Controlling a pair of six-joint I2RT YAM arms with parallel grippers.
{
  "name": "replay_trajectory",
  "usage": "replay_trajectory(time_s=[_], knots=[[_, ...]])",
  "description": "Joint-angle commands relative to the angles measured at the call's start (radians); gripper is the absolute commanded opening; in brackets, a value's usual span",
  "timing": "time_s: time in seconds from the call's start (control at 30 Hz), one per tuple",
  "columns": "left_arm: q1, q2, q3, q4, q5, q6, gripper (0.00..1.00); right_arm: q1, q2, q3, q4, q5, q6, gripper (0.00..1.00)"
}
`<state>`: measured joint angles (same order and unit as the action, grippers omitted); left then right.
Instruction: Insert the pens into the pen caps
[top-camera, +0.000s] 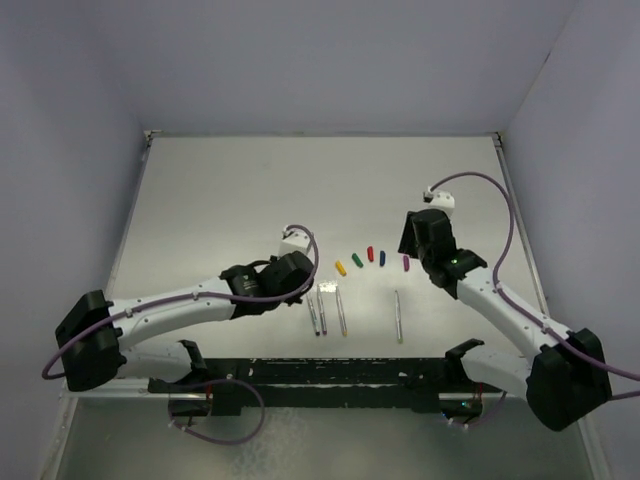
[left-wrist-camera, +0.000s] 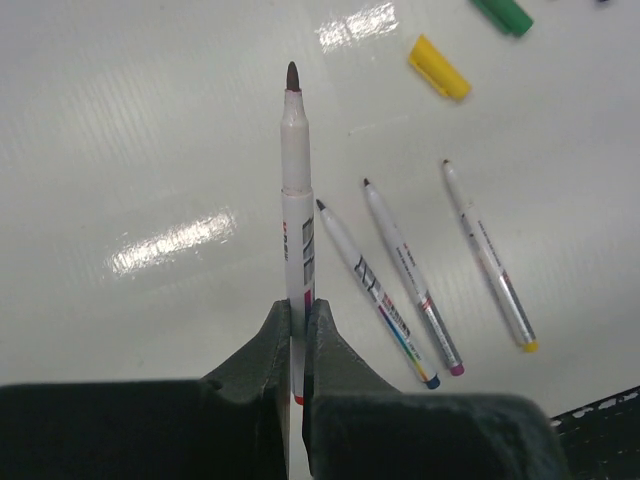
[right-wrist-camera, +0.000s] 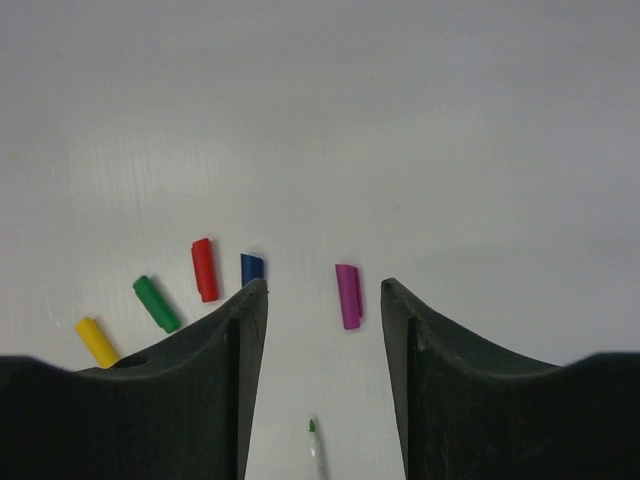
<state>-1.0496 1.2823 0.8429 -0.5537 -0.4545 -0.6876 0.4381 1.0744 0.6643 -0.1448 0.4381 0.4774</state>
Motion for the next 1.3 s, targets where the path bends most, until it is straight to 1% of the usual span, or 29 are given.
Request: replay_trajectory(time_s=[0.0,0.07,0.1,0.17,0.23,0.37,0.43,0.57,0.77,1.0,1.27], knots=[[-0.003,-0.114,-0.119,0.357,0.030,0.139,0.00,0.017,0.076,0.088,0.107,-0.104,-0.055,0.51],[-0.001,-0.158,-0.189,0.520,0.063,0.180,0.00,0.028,0.115,0.103,0.125,-0.129,-0.069,0.51],[-0.001,-0.176,-0.220,0.574,0.075,0.198,0.00,0.031,0.135,0.113,0.127,-0.141,-0.071,0.52],[0.000,-0.199,-0.270,0.667,0.108,0.236,0.00,0.039,0.177,0.134,0.118,-0.166,-0.075,0.52],[-0.001,-0.203,-0.296,0.723,0.148,0.268,0.00,0.049,0.213,0.146,0.123,-0.193,-0.078,0.52],[-0.001,-0.165,-0.290,0.745,0.197,0.285,0.00,0.087,0.274,0.168,0.131,-0.202,-0.087,0.51],[0.000,-0.141,-0.283,0.755,0.220,0.285,0.00,0.096,0.300,0.179,0.131,-0.204,-0.089,0.47],[0.000,-0.112,-0.287,0.812,0.275,0.283,0.00,0.105,0.338,0.192,0.140,-0.221,-0.093,0.46],[0.000,-0.113,-0.309,0.879,0.313,0.262,0.00,0.106,0.394,0.218,0.143,-0.233,-0.106,0.38],[-0.001,-0.130,-0.316,0.875,0.333,0.254,0.00,0.106,0.468,0.245,0.149,-0.256,-0.100,0.37],[-0.001,-0.156,-0.346,0.891,0.345,0.243,0.00,0.109,0.515,0.254,0.149,-0.254,-0.095,0.37]])
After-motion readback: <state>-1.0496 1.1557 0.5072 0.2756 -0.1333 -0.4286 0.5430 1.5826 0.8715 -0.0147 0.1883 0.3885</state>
